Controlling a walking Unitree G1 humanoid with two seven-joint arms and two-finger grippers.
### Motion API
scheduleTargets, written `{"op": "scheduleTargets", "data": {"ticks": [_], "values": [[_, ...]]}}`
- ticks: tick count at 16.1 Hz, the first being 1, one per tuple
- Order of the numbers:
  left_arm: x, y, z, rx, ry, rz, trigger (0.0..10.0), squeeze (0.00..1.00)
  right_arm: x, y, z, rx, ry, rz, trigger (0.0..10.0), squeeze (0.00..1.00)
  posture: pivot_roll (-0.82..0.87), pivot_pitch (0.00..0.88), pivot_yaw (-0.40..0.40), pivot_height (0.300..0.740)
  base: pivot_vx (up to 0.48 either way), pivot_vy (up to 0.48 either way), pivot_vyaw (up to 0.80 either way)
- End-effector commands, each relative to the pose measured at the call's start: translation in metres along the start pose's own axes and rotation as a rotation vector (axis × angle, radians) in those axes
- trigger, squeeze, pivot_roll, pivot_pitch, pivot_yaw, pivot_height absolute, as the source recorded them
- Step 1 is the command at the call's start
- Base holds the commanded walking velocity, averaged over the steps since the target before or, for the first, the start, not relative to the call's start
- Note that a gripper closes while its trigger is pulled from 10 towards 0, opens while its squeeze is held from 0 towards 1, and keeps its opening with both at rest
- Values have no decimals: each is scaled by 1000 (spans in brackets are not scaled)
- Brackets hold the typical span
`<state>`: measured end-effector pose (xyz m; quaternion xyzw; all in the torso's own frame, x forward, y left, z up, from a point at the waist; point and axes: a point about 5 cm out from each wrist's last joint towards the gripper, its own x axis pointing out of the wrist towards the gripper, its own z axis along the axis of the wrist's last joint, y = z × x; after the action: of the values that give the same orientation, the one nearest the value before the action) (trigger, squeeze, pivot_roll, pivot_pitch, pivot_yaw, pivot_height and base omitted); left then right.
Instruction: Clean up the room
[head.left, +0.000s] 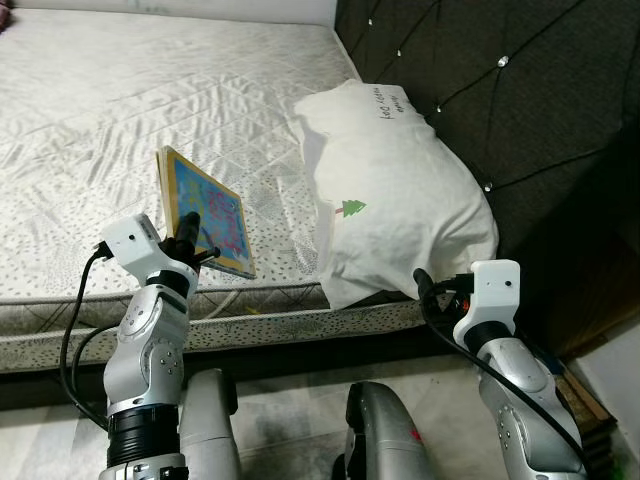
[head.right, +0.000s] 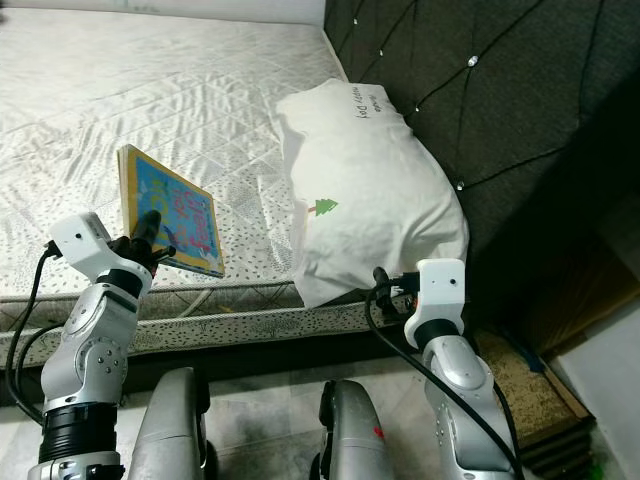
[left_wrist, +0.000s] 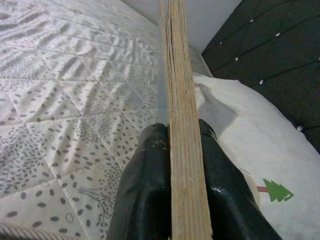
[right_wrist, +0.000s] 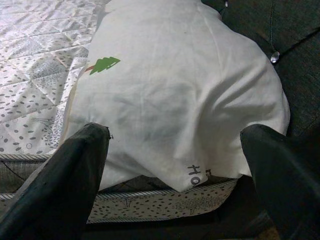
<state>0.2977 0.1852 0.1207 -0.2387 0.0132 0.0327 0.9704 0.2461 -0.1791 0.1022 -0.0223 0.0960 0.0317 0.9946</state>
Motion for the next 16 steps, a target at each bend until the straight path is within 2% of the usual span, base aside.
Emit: {"op": "scheduleTargets", "data": {"ticks": [1,4,14,16], "values": [[5,-10,9,-2,-48,-38,10000,0,0,-2,1,-4,5,-4,10000,0,-72,41,-101,595,300,0,0],[6,-15,6,-11,-46,-46,10000,0,0,-2,1,-4,2,-3,10000,0,-77,42,-102,595,316,0,0],[7,-16,1,-14,-38,-41,10000,0,0,-2,1,-11,8,2,10000,0,-82,45,-103,595,319,0,0],[6,-17,-2,-10,-30,-36,10000,0,0,-2,1,-10,10,3,10000,0,-82,45,-103,595,0,0,0]]}}
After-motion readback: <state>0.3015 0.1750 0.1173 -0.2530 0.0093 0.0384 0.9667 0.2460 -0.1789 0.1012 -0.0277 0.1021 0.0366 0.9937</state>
